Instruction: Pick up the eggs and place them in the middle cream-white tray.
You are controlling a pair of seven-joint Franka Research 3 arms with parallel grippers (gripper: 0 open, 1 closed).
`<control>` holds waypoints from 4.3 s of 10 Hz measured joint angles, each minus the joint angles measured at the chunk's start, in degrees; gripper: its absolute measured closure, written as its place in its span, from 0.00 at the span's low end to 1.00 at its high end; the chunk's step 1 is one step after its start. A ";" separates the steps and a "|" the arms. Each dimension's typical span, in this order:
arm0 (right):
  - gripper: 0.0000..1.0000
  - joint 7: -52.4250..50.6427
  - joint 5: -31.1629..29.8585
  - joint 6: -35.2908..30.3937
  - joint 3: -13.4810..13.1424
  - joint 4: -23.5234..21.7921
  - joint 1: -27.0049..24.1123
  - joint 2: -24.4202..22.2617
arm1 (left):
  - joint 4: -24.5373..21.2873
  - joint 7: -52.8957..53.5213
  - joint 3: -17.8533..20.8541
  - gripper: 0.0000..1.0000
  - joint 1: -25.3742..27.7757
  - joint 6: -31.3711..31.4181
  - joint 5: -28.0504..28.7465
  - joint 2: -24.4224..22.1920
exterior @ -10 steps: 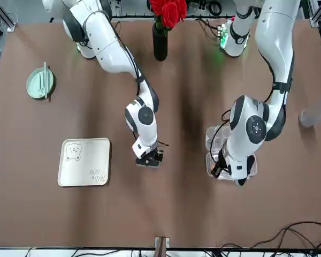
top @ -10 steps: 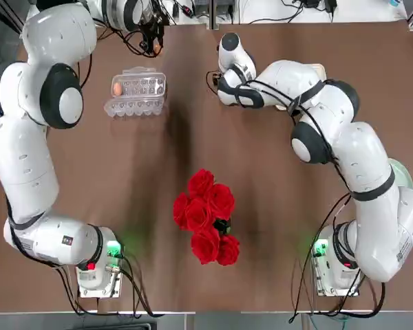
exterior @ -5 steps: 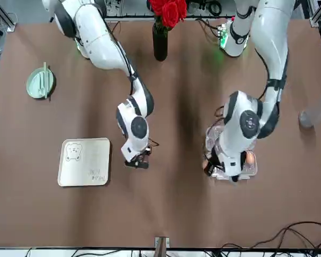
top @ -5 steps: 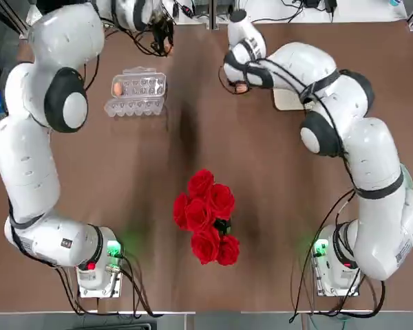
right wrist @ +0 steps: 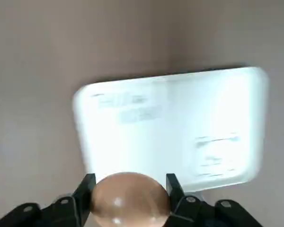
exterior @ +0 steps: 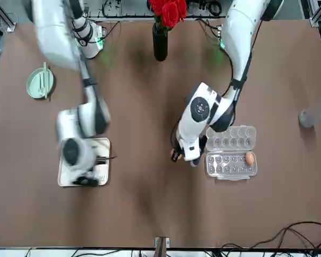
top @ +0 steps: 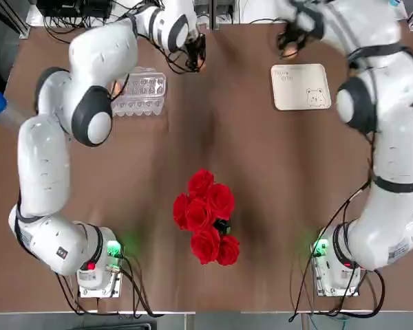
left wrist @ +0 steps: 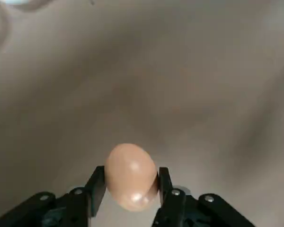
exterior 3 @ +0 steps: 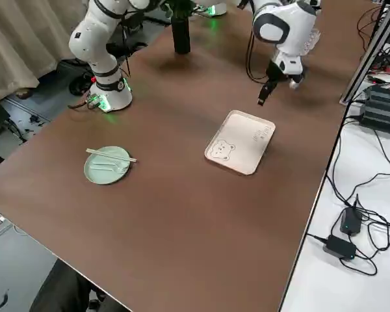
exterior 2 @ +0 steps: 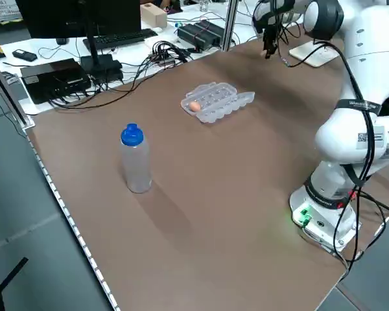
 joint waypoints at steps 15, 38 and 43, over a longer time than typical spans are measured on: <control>0.34 -21.65 -0.16 49.47 1.35 -32.55 -12.08 -1.27 | 3.74 -8.06 6.74 0.50 -13.38 17.39 0.00 13.41; 0.00 38.53 -0.12 27.89 2.40 -10.97 20.53 4.10 | -14.70 62.15 8.00 0.15 18.48 -15.07 2.14 -10.61; 0.00 44.68 -0.13 31.03 2.30 -3.39 25.41 9.84 | -21.26 66.12 7.95 0.19 25.24 -3.18 7.88 -8.21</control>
